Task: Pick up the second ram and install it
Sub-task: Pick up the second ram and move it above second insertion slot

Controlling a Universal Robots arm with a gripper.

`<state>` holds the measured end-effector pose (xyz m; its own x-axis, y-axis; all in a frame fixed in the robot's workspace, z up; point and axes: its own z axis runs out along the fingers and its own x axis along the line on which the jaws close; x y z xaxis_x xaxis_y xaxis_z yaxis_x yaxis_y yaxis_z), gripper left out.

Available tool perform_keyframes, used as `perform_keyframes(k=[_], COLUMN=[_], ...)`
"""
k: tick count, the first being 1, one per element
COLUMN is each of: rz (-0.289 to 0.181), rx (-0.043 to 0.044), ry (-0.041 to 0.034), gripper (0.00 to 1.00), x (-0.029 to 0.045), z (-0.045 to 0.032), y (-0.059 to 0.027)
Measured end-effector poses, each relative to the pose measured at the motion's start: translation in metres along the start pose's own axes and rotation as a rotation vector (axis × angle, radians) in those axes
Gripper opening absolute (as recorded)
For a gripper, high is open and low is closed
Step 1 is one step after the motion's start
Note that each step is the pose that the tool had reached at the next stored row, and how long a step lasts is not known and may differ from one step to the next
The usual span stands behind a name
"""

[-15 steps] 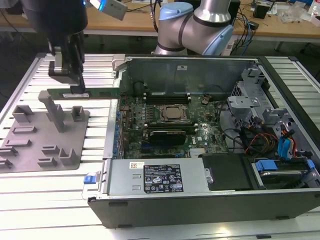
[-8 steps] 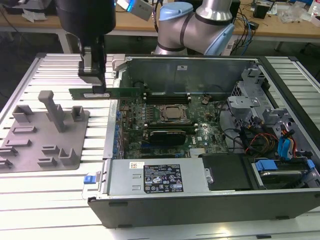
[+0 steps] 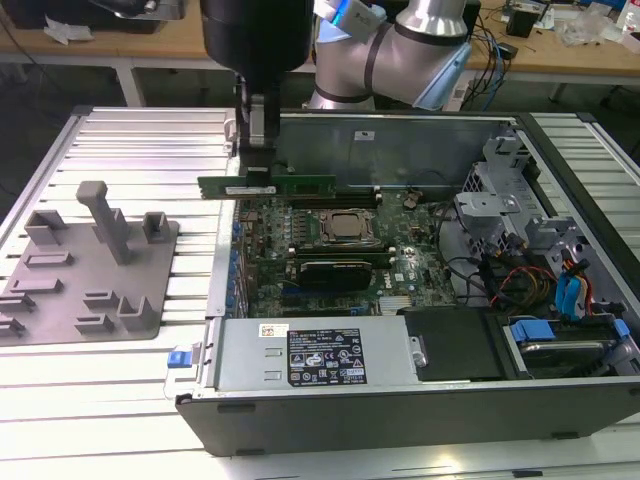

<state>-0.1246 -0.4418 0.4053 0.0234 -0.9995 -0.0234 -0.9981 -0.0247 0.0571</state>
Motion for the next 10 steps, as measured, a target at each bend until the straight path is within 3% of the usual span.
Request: perform_keyframes(k=[7, 9, 10], rz=[0.000, 0.000, 0.000], rx=[-0.0029, -0.0035, -0.0049], ry=[-0.0002, -0.0001, -0.0002], gripper=[0.09, 0.09, 0.09], x=[0.0007, 0.0009, 0.0012], z=[-0.0017, -0.0023, -0.0024], y=[-0.0302, -0.0408, -0.0521])
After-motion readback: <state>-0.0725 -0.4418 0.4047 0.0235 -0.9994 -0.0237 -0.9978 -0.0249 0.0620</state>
